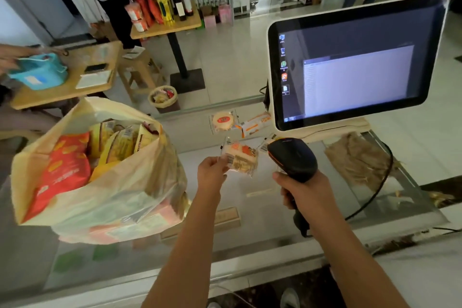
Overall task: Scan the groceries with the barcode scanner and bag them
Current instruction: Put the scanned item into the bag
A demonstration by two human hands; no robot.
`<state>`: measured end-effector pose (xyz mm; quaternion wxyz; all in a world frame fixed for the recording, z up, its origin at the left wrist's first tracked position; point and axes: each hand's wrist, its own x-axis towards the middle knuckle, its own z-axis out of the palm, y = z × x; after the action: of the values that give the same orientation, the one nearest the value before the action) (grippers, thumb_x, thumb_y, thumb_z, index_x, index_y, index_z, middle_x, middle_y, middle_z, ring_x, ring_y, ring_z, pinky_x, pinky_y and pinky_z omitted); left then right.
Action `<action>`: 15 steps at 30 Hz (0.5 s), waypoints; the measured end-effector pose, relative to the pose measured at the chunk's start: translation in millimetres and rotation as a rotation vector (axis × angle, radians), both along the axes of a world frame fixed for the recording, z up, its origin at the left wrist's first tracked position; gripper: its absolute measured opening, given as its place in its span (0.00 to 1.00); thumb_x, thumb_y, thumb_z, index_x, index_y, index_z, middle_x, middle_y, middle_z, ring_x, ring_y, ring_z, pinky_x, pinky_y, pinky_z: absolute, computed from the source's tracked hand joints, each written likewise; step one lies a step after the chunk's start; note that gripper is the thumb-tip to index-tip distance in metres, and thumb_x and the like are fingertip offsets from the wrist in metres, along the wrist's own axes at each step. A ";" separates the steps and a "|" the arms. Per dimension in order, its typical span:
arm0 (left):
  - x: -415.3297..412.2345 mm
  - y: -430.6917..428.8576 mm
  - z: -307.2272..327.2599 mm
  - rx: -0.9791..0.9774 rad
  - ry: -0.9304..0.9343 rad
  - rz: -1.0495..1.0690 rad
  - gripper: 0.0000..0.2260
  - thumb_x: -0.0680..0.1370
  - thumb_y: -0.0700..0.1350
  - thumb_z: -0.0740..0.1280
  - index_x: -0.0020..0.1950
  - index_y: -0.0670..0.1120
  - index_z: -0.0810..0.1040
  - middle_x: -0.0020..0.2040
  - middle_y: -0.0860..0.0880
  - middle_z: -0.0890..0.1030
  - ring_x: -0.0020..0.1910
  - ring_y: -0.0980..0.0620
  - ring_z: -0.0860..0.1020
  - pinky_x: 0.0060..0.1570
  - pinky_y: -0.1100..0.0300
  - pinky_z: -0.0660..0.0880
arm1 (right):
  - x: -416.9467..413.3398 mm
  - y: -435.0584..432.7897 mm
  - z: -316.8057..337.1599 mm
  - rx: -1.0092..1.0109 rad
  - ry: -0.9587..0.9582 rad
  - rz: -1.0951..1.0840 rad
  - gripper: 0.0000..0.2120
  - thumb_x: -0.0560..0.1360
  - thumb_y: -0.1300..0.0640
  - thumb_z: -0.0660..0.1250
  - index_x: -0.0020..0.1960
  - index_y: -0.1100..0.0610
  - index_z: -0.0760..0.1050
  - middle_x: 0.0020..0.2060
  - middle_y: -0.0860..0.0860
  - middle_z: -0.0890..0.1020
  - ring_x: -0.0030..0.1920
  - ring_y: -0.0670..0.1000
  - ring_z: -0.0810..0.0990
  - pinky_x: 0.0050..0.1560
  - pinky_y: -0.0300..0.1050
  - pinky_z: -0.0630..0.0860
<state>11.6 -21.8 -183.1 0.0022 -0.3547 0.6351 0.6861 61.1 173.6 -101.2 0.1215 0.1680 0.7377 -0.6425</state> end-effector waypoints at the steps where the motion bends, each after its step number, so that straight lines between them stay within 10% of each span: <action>1: 7.7 -5.9 8.0 0.079 0.036 0.008 0.07 0.81 0.43 0.67 0.45 0.42 0.75 0.46 0.44 0.83 0.46 0.48 0.81 0.50 0.54 0.79 | -1.1 -3.8 3.4 0.007 0.020 -0.005 0.07 0.72 0.58 0.74 0.45 0.59 0.78 0.32 0.55 0.81 0.27 0.48 0.78 0.29 0.38 0.75; 7: 31.5 -28.5 64.9 0.230 0.261 -0.158 0.07 0.81 0.40 0.66 0.45 0.43 0.70 0.41 0.43 0.82 0.39 0.47 0.82 0.43 0.55 0.82 | -8.9 -31.9 28.9 0.060 0.223 -0.061 0.15 0.70 0.52 0.76 0.53 0.55 0.78 0.40 0.52 0.84 0.40 0.50 0.83 0.43 0.47 0.79; 10: 43.6 -34.0 88.6 0.305 0.335 -0.251 0.02 0.81 0.38 0.64 0.51 0.43 0.72 0.47 0.39 0.83 0.43 0.45 0.83 0.45 0.54 0.83 | -11.3 -47.0 42.8 0.025 0.300 -0.034 0.15 0.70 0.55 0.76 0.55 0.55 0.78 0.43 0.51 0.84 0.40 0.46 0.82 0.35 0.35 0.76; 15: 59.0 -54.8 109.8 0.184 0.276 -0.487 0.20 0.74 0.46 0.74 0.64 0.47 0.75 0.56 0.43 0.84 0.53 0.44 0.83 0.50 0.53 0.81 | -9.7 -51.6 57.1 0.017 0.319 0.061 0.14 0.68 0.60 0.77 0.51 0.55 0.79 0.37 0.49 0.82 0.37 0.47 0.79 0.40 0.41 0.73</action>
<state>70.7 -76.6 -73.3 0.1126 -0.0937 0.6308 0.7620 51.4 122.0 -44.0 0.0211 0.0423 0.7577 -0.6509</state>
